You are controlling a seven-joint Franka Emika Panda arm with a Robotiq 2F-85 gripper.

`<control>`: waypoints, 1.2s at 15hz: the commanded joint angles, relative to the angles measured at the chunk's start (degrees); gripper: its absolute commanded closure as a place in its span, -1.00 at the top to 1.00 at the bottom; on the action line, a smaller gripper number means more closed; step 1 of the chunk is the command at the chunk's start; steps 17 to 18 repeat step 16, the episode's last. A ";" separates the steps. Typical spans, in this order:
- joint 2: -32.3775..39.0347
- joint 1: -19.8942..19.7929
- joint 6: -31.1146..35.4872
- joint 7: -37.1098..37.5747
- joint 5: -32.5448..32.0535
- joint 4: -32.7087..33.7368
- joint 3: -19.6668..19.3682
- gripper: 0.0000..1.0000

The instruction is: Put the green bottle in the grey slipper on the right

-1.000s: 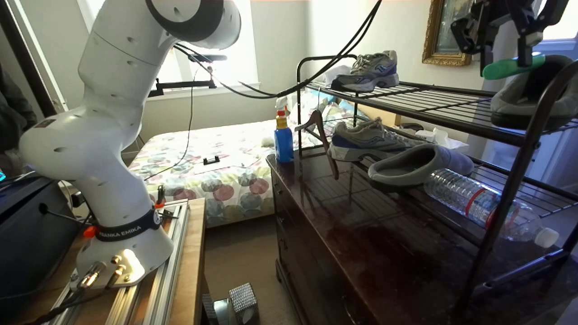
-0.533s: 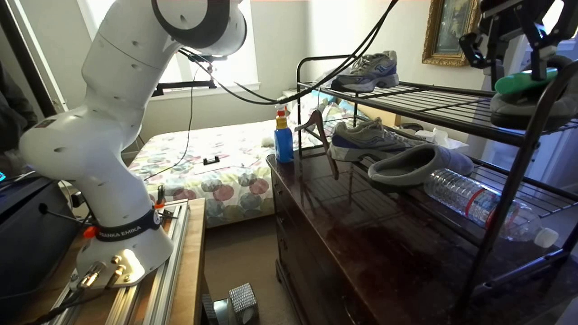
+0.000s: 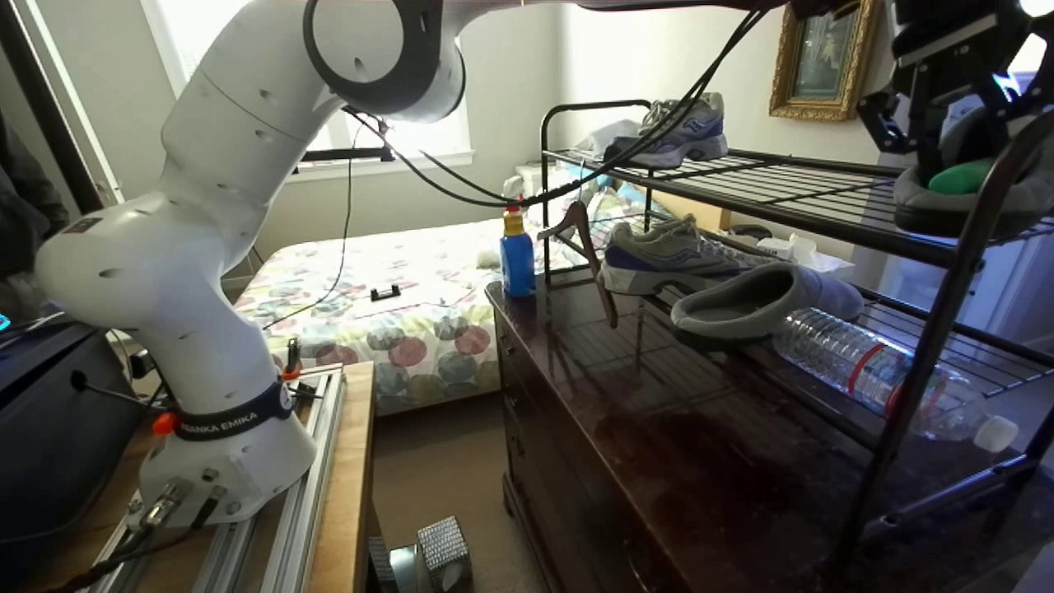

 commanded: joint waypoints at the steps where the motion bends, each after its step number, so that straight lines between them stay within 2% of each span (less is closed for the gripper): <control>1: 2.09 0.08 -1.69 2.50 0.32 4.54 -0.39 0.51; 4: -1.59 1.27 -6.98 2.65 1.14 3.86 0.38 0.95; 5: -2.63 1.59 -7.90 2.23 1.22 4.13 0.62 1.00; 10: -8.58 2.23 -14.69 2.92 4.59 5.64 2.62 1.00; 14: -12.51 -0.19 -23.23 2.74 13.69 5.61 5.54 1.00; 15: -11.14 1.48 -20.09 2.07 9.69 5.60 3.65 1.00; 18: -11.71 1.28 -20.66 2.06 10.18 5.60 3.80 1.00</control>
